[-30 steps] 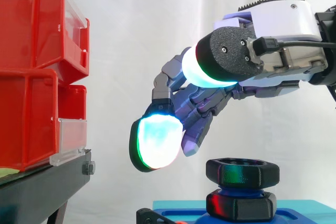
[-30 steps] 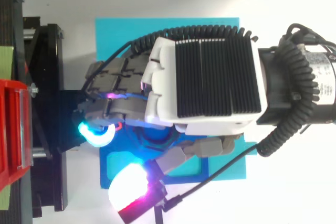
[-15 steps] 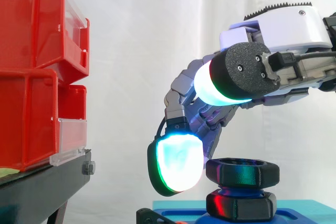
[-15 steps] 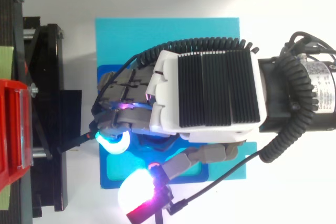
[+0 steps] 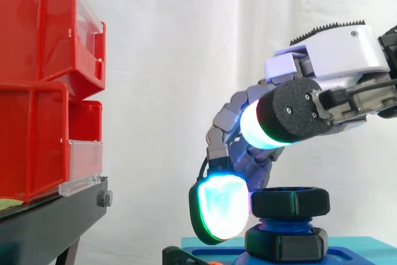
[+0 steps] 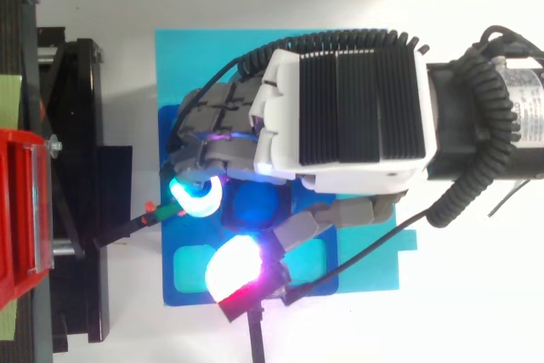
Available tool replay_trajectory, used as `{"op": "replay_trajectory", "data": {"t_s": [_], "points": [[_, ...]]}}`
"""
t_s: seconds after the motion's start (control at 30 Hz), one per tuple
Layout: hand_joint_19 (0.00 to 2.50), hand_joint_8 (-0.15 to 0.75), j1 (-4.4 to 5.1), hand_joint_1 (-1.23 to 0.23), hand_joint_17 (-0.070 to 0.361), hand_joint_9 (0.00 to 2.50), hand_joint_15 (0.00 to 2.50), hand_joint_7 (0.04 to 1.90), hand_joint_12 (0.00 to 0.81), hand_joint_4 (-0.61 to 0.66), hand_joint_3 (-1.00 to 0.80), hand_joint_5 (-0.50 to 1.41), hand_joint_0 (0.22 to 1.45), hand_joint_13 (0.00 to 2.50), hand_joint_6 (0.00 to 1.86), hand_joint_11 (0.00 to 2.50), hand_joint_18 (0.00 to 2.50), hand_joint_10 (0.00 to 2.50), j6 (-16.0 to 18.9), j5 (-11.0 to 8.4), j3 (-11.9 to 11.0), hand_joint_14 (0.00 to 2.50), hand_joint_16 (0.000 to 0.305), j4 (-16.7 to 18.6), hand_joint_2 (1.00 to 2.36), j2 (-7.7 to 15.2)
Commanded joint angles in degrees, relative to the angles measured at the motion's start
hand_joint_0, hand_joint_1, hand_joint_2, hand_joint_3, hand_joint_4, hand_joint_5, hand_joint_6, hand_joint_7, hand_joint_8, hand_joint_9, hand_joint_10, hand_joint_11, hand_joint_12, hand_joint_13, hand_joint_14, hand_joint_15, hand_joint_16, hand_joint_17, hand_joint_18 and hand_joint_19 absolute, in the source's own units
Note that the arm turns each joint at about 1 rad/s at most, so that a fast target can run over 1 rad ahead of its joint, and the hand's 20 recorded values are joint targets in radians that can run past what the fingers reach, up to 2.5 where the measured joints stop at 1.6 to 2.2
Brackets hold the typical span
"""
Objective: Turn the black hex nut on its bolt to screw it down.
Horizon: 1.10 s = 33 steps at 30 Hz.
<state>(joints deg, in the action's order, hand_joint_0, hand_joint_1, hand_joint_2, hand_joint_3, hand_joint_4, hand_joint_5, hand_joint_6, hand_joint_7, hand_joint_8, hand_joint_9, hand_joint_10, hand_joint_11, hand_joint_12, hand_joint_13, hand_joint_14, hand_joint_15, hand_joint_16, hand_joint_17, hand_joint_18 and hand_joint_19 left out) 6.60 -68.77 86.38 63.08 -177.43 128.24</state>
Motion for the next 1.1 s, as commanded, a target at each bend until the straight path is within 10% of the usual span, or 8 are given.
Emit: {"op": "replay_trajectory", "data": {"t_s": [0.0,0.8,1.07], "points": [[0.27,0.401,-0.45,-0.31,0.127,0.65,0.18,0.71,0.400,0.40,-0.50,-0.21,0.47,0.66,0.96,0.55,0.79,0.01,-0.2,0.19,-0.1,0.01,0.057,-1.8,1.00,0.0],[0.29,0.390,-3.61,-0.31,0.129,0.66,0.20,0.69,0.407,0.38,-0.50,-0.21,0.47,0.69,0.82,0.55,0.81,0.01,-1.9,4.94,-4.4,0.01,0.058,-4.2,1.00,-2.1],[0.31,0.378,-2.91,-0.22,0.130,0.66,0.20,1.08,0.405,0.35,-0.50,-0.16,0.47,0.68,0.53,0.52,0.80,0.01,-1.9,4.67,-4.1,0.01,0.058,-0.4,1.00,-0.5]]}}
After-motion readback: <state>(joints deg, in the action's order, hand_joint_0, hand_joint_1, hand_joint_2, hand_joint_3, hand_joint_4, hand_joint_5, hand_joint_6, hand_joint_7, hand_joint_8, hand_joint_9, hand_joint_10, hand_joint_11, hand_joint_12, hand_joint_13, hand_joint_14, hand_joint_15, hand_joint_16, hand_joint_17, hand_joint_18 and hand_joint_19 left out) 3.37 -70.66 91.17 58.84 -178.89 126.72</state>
